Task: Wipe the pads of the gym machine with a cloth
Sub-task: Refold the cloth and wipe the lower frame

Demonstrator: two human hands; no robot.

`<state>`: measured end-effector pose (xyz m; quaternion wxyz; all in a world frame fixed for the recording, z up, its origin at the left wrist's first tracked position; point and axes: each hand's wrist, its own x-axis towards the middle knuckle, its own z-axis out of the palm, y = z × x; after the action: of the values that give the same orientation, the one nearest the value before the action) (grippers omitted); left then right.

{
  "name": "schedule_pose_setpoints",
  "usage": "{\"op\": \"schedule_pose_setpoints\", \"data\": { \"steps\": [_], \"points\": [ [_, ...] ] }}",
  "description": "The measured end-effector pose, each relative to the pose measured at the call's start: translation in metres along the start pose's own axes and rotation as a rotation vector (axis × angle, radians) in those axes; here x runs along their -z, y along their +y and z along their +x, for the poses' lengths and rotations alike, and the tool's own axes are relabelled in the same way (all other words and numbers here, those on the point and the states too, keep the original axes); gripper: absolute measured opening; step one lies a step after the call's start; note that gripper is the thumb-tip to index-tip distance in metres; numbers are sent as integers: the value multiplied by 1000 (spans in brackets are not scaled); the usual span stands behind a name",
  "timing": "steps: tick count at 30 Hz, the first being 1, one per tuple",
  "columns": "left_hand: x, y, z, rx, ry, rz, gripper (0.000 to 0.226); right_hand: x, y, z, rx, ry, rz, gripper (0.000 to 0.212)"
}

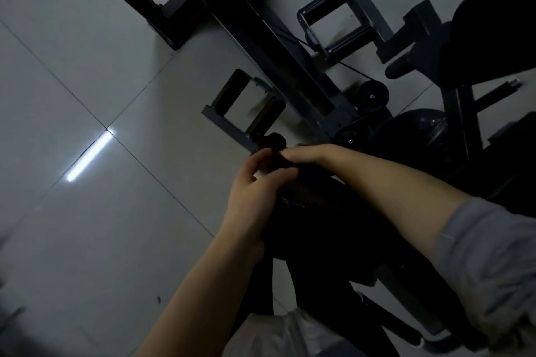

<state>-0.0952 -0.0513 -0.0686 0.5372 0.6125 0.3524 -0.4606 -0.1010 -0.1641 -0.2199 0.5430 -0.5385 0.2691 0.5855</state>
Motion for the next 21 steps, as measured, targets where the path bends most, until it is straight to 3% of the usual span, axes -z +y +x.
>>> {"op": "schedule_pose_setpoints", "data": {
  "steps": [5,8,9,11,13,17,21],
  "points": [
    [-1,-5,1,-28,59,100,40,22,43,12,-158,-15,-3,28],
    [0,-8,3,-44,73,101,37,48,101,50,-229,-29,74,93],
    [0,-9,4,-46,69,102,38,45,103,37,-215,-46,91,89],
    [1,-10,5,-48,63,105,37,26,85,-3,-170,-41,175,46],
    [1,-9,6,-53,67,118,35,15,87,-29,-63,60,271,27],
    [0,-3,4,-41,92,140,19,-2,87,-81,84,34,235,49],
    [-2,-2,7,-42,133,169,7,-12,57,-123,250,-37,121,53]
  ]
}}
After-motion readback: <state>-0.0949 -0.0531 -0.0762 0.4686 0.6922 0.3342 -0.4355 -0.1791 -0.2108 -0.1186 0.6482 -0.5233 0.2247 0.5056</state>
